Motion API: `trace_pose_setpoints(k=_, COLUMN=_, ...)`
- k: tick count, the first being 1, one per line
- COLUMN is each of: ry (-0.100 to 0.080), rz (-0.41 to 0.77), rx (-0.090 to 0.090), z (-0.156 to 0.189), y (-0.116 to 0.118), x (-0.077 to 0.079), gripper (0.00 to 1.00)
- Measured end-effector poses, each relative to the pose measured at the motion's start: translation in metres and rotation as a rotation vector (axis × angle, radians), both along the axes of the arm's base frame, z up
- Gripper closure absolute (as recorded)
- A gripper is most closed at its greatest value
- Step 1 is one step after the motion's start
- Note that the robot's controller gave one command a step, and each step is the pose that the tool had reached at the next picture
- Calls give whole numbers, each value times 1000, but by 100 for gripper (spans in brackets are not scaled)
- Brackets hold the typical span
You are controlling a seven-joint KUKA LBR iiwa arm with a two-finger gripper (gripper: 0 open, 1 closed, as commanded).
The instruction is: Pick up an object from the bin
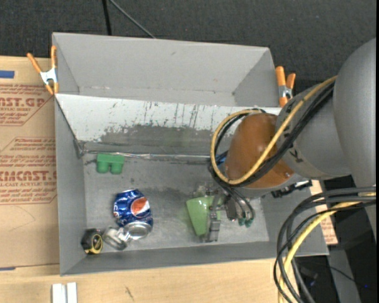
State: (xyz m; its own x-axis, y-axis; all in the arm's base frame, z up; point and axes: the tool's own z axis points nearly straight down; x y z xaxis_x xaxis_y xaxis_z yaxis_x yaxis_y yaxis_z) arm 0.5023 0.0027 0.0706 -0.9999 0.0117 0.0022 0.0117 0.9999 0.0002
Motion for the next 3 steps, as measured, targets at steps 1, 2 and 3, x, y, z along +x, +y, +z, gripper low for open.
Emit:
trace_pose_setpoints(k=1, ry=-13, rz=68, rx=-1, z=117, y=1, x=32, gripper=100)
trace_pose_setpoints(k=2, ry=-17, rz=142, rx=1, z=200, y=42, x=76, gripper=100)
trace_pose_setpoints(k=3, ry=-4, rz=338, rx=-2, z=181, y=-26, x=83, gripper=100)
